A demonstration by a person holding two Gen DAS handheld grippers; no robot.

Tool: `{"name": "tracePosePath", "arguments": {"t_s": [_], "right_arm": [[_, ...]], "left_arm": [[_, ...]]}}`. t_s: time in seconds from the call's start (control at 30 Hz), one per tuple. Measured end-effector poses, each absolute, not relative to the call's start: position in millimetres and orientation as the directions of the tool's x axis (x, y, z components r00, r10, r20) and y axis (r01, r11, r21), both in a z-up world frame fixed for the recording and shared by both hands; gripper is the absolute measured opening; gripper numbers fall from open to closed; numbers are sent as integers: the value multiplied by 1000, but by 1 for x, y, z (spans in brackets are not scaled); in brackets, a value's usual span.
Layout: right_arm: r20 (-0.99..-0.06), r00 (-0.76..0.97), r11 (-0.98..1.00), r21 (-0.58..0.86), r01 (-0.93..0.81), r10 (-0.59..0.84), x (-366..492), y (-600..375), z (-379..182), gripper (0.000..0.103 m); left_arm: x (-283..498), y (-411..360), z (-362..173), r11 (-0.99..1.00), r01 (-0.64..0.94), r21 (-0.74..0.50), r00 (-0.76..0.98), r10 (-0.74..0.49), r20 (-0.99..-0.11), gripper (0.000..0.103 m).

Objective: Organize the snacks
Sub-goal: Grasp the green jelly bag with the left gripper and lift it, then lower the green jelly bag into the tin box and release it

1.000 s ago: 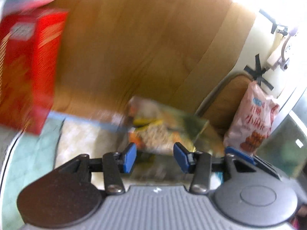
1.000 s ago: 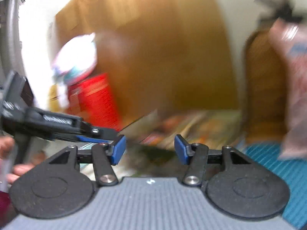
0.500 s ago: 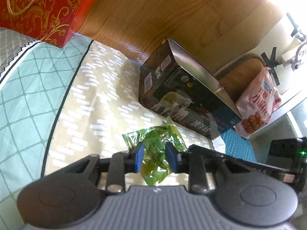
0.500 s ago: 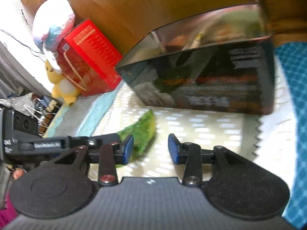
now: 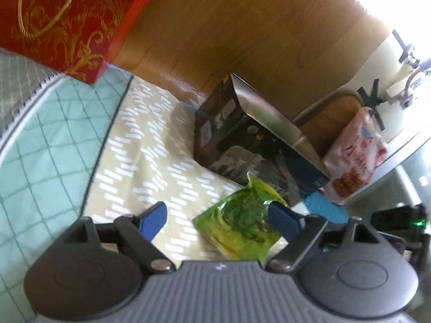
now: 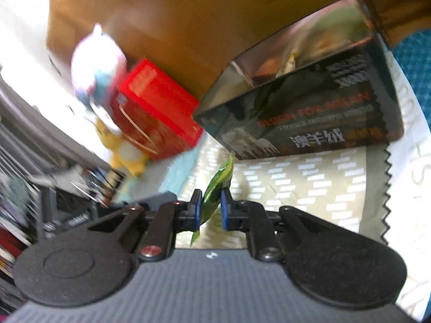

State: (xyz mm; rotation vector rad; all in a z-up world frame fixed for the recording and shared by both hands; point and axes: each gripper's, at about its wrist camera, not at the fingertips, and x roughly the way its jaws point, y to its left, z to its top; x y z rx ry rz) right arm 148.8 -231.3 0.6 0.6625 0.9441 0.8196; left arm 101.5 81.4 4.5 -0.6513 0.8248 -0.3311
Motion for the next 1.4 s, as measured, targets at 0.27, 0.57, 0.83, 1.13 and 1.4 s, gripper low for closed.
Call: {"name": "tracePosePath", "arguments": {"t_s": [0.27, 0.57, 0.83, 1.13, 1.4], "right_arm": [[-269, 380, 396, 865, -308, 885, 147, -250, 19, 16], [-296, 517, 525, 761, -381, 803, 169, -258, 51, 15], [-383, 711, 788, 464, -405, 591, 193, -250, 59, 22], [-376, 832, 906, 279, -319, 409, 182, -255, 49, 46], [-371, 820, 890, 317, -329, 435, 135, -266, 62, 46]], "left_arm": [[99, 70, 19, 619, 127, -775, 593, -673, -441, 59], [137, 32, 65, 744, 214, -633, 630, -600, -493, 39], [212, -7, 75, 825, 220, -521, 650, -522, -552, 38], [222, -25, 60, 880, 197, -432, 674, -442, -592, 42], [162, -28, 75, 913, 242, -327, 706, -397, -586, 42]]}}
